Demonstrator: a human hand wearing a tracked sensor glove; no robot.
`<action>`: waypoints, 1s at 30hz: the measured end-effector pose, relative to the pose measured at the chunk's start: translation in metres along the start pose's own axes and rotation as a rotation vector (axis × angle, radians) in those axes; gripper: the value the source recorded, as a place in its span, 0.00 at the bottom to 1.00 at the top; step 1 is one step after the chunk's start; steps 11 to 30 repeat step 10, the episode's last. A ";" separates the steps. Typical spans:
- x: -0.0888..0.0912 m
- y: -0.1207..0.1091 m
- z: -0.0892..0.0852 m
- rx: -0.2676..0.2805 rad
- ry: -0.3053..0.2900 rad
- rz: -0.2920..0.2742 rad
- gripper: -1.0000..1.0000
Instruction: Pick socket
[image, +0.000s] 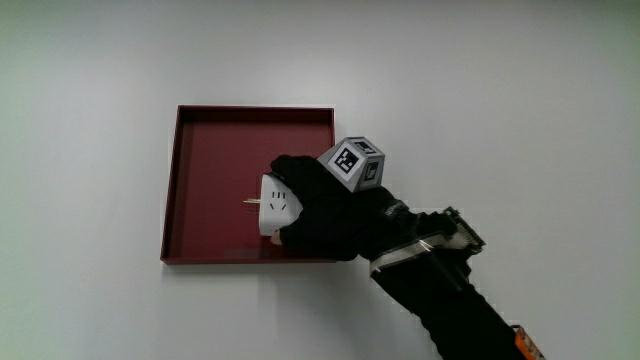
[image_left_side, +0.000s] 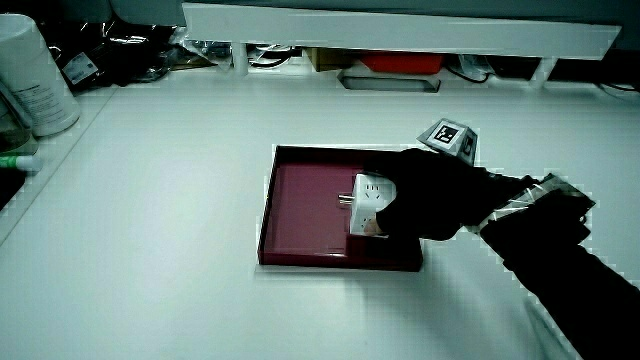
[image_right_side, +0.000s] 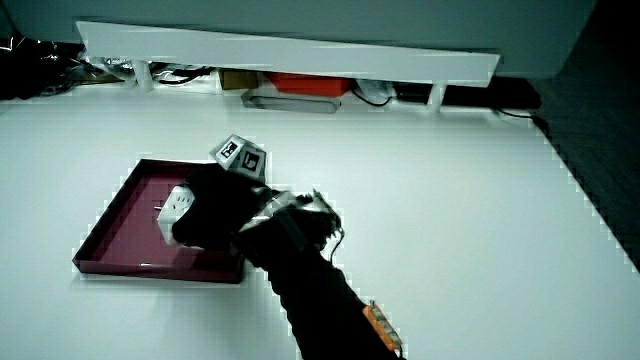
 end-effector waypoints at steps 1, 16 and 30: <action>-0.003 -0.004 0.005 0.003 -0.016 0.003 1.00; -0.016 -0.038 0.039 0.047 0.024 0.012 1.00; -0.016 -0.038 0.039 0.047 0.024 0.012 1.00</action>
